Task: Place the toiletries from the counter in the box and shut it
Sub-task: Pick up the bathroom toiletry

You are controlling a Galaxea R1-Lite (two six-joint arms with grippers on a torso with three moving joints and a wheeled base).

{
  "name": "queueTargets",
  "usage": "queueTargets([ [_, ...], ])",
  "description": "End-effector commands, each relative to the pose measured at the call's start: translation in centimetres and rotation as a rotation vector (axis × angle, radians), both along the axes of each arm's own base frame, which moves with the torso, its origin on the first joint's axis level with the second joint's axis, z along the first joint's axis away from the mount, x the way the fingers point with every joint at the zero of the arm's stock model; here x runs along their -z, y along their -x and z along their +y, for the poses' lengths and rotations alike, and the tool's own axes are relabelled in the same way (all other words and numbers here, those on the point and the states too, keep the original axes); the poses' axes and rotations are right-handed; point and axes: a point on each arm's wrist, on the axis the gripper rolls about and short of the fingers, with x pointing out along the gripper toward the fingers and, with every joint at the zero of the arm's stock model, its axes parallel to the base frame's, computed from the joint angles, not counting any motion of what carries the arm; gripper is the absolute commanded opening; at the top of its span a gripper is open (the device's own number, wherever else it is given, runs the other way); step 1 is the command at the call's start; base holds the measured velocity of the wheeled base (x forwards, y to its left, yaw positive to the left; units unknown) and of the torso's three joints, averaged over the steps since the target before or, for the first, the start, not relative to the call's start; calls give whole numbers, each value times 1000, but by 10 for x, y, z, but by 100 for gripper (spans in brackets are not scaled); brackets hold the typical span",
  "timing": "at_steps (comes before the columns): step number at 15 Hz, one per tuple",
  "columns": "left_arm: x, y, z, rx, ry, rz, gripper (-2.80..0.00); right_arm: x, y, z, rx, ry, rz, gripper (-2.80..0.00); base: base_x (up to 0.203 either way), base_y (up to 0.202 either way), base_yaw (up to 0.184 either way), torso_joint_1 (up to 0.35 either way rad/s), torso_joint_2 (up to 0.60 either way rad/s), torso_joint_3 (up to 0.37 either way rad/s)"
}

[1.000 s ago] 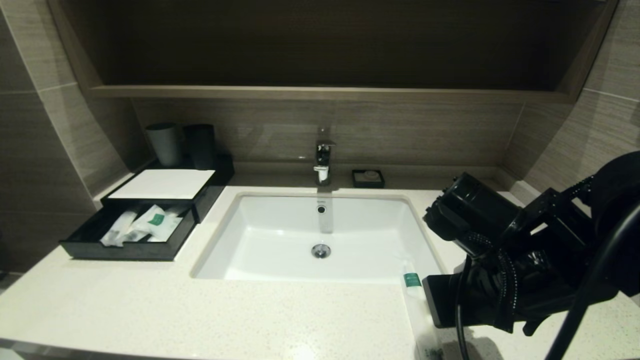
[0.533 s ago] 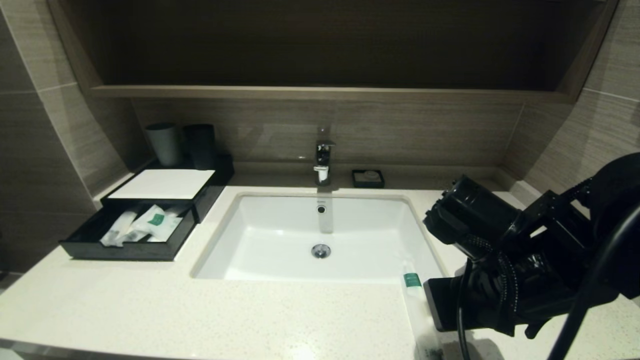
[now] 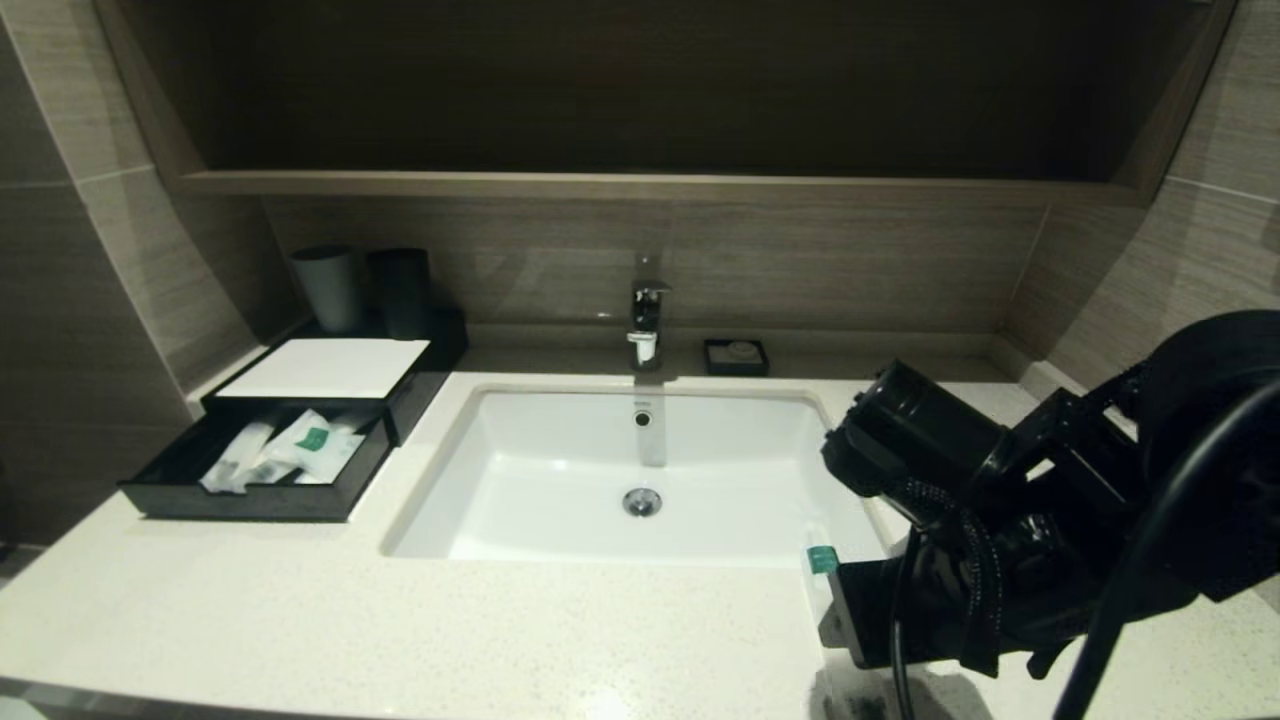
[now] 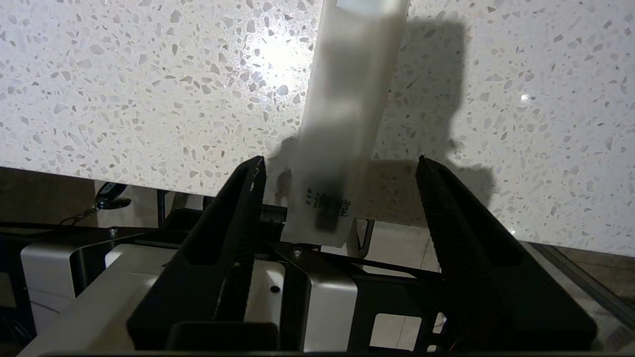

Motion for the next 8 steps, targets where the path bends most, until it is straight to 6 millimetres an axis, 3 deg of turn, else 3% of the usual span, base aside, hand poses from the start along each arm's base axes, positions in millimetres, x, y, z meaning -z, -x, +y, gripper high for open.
queueTargets([
  [1, 5, -2, 0, 0, 0, 21, -280, 6, -3, 3, 5, 21, 14, 0, 0, 0, 0, 0, 0, 0],
  [8, 5, -2, 0, 0, 0, 21, -280, 18, -10, 11, 16, 55, 34, 0, 0, 0, 0, 0, 0, 0],
])
